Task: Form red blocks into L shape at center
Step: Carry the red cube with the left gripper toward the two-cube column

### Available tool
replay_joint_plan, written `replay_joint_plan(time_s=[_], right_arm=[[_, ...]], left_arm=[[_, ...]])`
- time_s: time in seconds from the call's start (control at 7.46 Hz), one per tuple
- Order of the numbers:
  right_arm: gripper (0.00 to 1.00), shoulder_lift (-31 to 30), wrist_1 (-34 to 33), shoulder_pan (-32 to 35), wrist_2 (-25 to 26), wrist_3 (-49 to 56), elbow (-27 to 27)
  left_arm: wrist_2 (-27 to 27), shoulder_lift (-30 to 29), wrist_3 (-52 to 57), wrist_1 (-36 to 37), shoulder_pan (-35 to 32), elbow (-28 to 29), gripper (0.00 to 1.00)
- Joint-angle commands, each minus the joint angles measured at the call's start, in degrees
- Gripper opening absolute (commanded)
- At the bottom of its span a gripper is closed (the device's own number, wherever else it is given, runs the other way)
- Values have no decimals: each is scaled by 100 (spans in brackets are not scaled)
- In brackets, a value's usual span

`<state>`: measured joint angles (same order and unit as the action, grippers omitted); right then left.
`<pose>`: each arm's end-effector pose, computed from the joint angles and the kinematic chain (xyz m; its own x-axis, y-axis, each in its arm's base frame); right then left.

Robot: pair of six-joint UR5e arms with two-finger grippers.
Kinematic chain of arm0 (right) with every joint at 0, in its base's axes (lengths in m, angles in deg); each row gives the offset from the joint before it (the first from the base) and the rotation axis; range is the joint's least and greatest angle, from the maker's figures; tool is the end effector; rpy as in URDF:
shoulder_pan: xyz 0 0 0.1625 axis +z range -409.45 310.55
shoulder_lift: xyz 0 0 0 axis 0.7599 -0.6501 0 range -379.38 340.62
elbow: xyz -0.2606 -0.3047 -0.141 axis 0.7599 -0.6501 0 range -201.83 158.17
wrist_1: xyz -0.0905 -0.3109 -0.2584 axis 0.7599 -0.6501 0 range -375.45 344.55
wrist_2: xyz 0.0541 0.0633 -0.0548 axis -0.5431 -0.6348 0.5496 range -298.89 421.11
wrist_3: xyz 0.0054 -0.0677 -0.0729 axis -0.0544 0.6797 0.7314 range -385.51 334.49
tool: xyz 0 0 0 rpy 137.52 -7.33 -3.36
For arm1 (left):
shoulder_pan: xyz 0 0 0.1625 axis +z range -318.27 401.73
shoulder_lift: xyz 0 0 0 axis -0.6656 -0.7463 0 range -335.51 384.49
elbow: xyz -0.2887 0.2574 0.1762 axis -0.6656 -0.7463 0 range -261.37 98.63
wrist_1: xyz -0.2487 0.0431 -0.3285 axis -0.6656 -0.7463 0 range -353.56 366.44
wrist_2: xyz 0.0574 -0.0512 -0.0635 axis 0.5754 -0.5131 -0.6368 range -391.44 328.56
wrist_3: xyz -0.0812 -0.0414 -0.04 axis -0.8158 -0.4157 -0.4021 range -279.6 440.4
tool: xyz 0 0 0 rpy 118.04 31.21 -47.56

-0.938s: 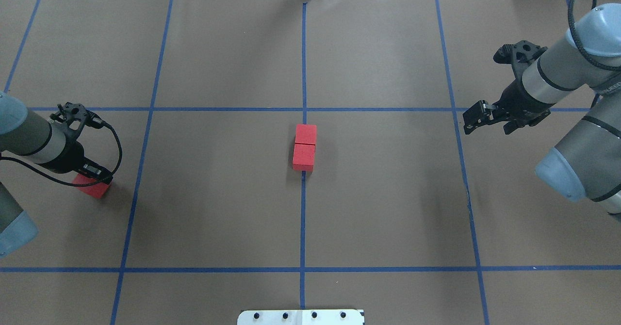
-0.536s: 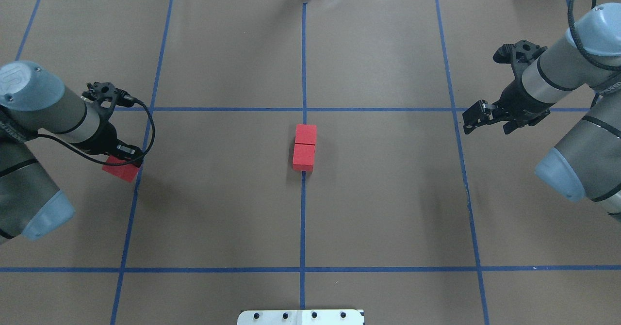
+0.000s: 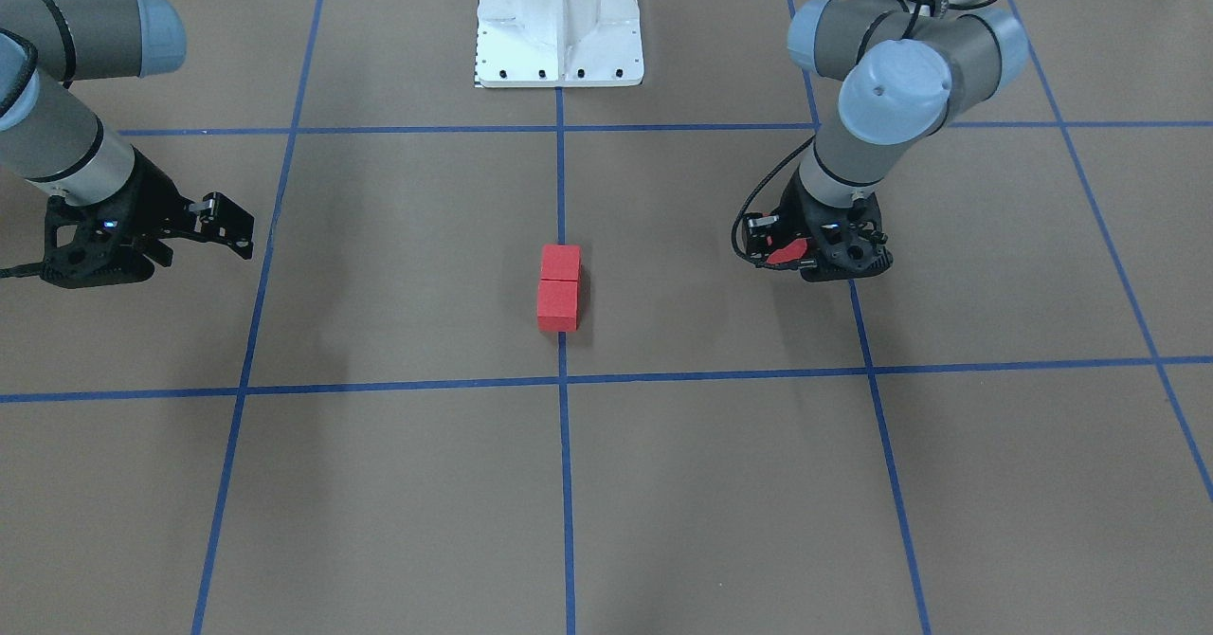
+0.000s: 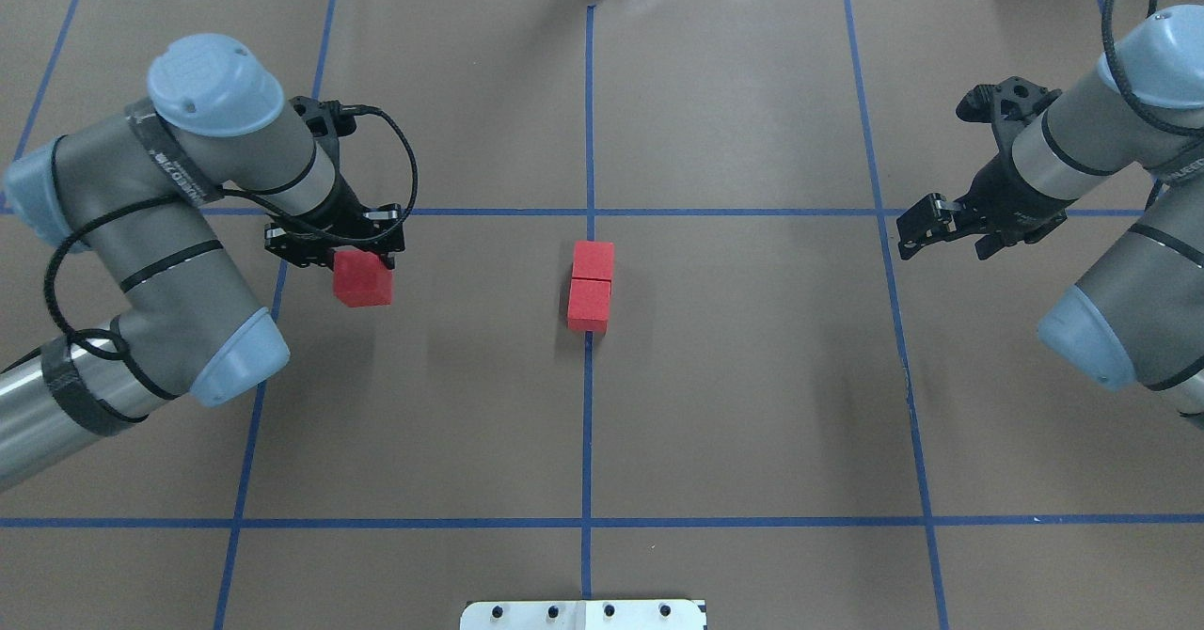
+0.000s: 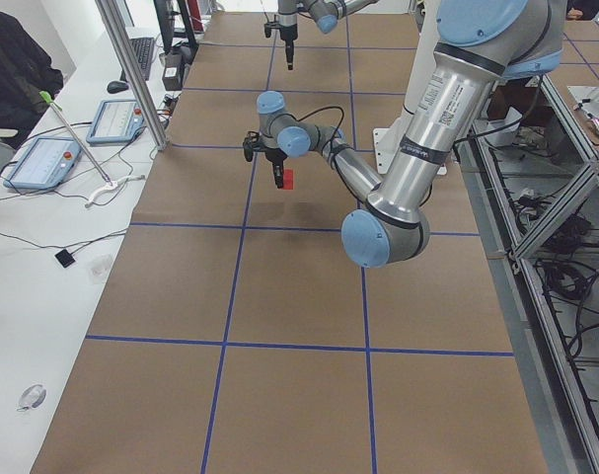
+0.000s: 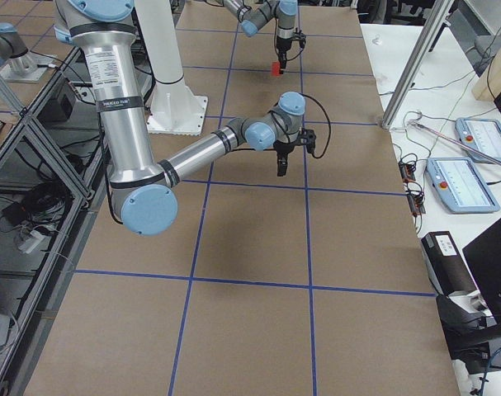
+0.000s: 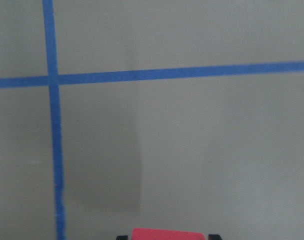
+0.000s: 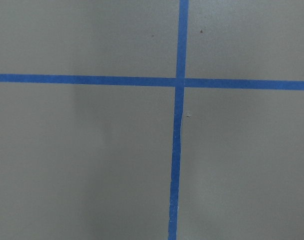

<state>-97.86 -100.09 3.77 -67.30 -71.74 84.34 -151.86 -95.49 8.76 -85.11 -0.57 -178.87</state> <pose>-0.2770 -0.4900 0.4078 0.6562 -0.0275 0.7541 0.0403 0.9992 0.0014 0.4287 -0.5023 0.2959 0.6538 -0.2276 -0.7216 0.1458 0.9737 -0.1751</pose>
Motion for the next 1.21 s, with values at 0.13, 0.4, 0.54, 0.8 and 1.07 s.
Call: replay_joint_plan(time_s=[0.13,0.4,0.54,0.8,1.07], right_arm=[[100,0,0,4,0,0,9],[100,-9,0,4,18,-9,18],[100,-9,0,4,26,-9,18],[100,-26,0,4,26,0,26],[100,-44,0,4,26,0,18]], left_arm=[[177,-1060,-1659,67,169,1055,0],[186,-1474,-3665,49,169,1583,0],[264,-1475,-4560,23,213,1585,0],[510,-1598,-5455,5,440,1664,0],[581,-1800,-6946,-38,520,1944,0]])
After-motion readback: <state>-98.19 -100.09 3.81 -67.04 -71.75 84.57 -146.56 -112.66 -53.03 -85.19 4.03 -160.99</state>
